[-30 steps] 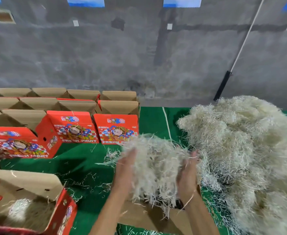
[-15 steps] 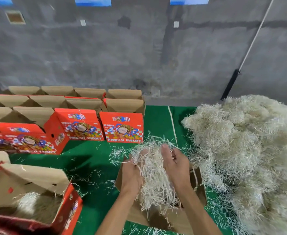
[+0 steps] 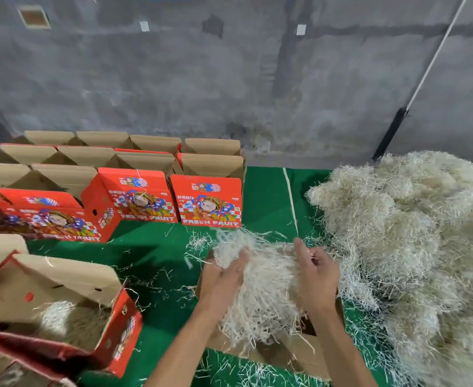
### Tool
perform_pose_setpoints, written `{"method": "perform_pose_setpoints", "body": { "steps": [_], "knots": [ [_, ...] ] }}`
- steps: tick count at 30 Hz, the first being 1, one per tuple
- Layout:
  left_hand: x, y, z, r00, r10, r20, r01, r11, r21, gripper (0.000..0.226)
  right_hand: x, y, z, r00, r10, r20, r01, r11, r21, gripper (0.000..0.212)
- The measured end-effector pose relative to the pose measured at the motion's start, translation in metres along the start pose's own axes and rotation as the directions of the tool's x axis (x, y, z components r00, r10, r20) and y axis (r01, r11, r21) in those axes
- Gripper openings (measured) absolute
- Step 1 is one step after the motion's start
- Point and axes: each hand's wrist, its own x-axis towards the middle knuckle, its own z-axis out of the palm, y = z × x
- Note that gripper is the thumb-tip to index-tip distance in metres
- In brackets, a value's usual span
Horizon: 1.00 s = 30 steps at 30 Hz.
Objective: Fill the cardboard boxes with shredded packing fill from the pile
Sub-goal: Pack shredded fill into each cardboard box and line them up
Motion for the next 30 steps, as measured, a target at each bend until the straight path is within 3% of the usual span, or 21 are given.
{"method": "perform_pose_setpoints", "body": {
  "steps": [2, 4, 6, 7, 9, 11, 13, 15, 17, 19, 20, 21, 22, 24, 25, 27, 28, 30],
  "knots": [
    [0.015, 0.003, -0.02, 0.994, -0.035, -0.108, 0.009, 0.973, -0.23, 0.05, 0.01, 0.002, -0.018, 0.989, 0.011, -0.15, 0.001, 0.997, 0.076, 0.05],
    [0.023, 0.004, -0.025, 0.998, -0.046, -0.035, 0.027, 0.906, -0.422, 0.057, 0.007, 0.001, -0.024, 0.985, 0.031, -0.169, -0.006, 0.989, 0.147, 0.053],
    [0.015, -0.003, -0.008, 0.989, -0.056, 0.135, 0.092, 0.956, -0.28, 0.078, -0.007, 0.006, -0.008, 0.991, 0.105, 0.088, -0.111, 0.992, 0.061, 0.052],
    [0.007, -0.013, 0.007, 0.982, -0.044, 0.186, 0.072, 0.986, -0.148, 0.078, -0.015, 0.01, 0.005, 0.953, 0.171, 0.249, -0.179, 0.984, 0.011, 0.05],
    [-0.009, -0.032, 0.034, 0.986, -0.016, 0.167, 0.017, 1.0, -0.008, 0.054, -0.026, 0.01, 0.029, 0.875, 0.299, 0.38, -0.304, 0.951, -0.049, 0.04],
    [-0.013, -0.027, 0.037, 0.992, -0.046, 0.117, 0.056, 0.995, -0.086, 0.046, -0.024, 0.009, 0.029, 0.913, 0.213, 0.347, -0.204, 0.977, -0.063, 0.032],
    [-0.001, -0.02, 0.014, 1.0, -0.004, -0.002, 0.004, 0.989, -0.145, 0.039, -0.021, 0.01, 0.006, 0.957, 0.102, 0.272, -0.098, 0.995, -0.028, 0.045],
    [0.018, -0.02, -0.022, 0.989, 0.018, -0.146, -0.04, 0.989, -0.145, 0.051, -0.011, 0.019, -0.027, 0.983, 0.124, 0.132, -0.133, 0.989, 0.061, 0.057],
    [0.029, -0.022, -0.054, 0.968, -0.016, -0.252, -0.037, 0.978, -0.204, 0.042, 0.004, 0.024, -0.054, 0.967, 0.254, -0.013, -0.249, 0.956, 0.154, 0.065],
    [0.027, -0.023, -0.055, 0.983, -0.06, -0.171, 0.028, 0.982, -0.187, 0.019, 0.013, 0.028, -0.057, 0.928, 0.369, 0.04, -0.371, 0.915, 0.158, 0.067],
    [0.023, -0.023, -0.044, 0.992, -0.099, -0.078, 0.086, 0.984, -0.158, 0.026, 0.011, 0.027, -0.05, 0.924, 0.369, 0.102, -0.379, 0.918, 0.116, 0.062],
    [0.015, -0.021, -0.027, 0.992, -0.126, 0.017, 0.127, 0.984, -0.121, 0.049, 0.002, 0.023, -0.039, 0.916, 0.344, 0.207, -0.362, 0.93, 0.057, 0.063],
    [0.005, -0.019, -0.01, 0.984, -0.133, 0.115, 0.141, 0.988, -0.065, 0.067, -0.008, 0.017, -0.024, 0.89, 0.324, 0.322, -0.343, 0.939, 0.0, 0.074],
    [-0.01, -0.021, 0.022, 0.967, -0.113, 0.228, 0.107, 0.994, 0.039, 0.079, -0.027, 0.01, 0.003, 0.803, 0.386, 0.454, -0.35, 0.922, -0.164, 0.091],
    [-0.013, -0.025, 0.029, 0.965, -0.119, 0.232, 0.108, 0.992, 0.058, 0.085, -0.032, 0.013, 0.009, 0.79, 0.377, 0.484, -0.3, 0.926, -0.23, 0.087],
    [-0.01, -0.027, 0.022, 0.98, -0.156, 0.122, 0.154, 0.988, 0.025, 0.082, -0.026, 0.026, 0.005, 0.831, 0.303, 0.467, -0.144, 0.927, -0.346, 0.045],
    [-0.003, -0.03, 0.011, 0.989, -0.136, 0.05, 0.137, 0.99, -0.019, 0.07, -0.019, 0.032, -0.005, 0.846, 0.312, 0.433, -0.156, 0.92, -0.359, 0.028],
    [0.012, -0.031, -0.02, 0.996, -0.069, -0.065, 0.064, 0.996, -0.067, 0.035, -0.002, 0.039, -0.036, 0.861, 0.375, 0.344, -0.281, 0.914, -0.294, 0.019]
  ]
}}
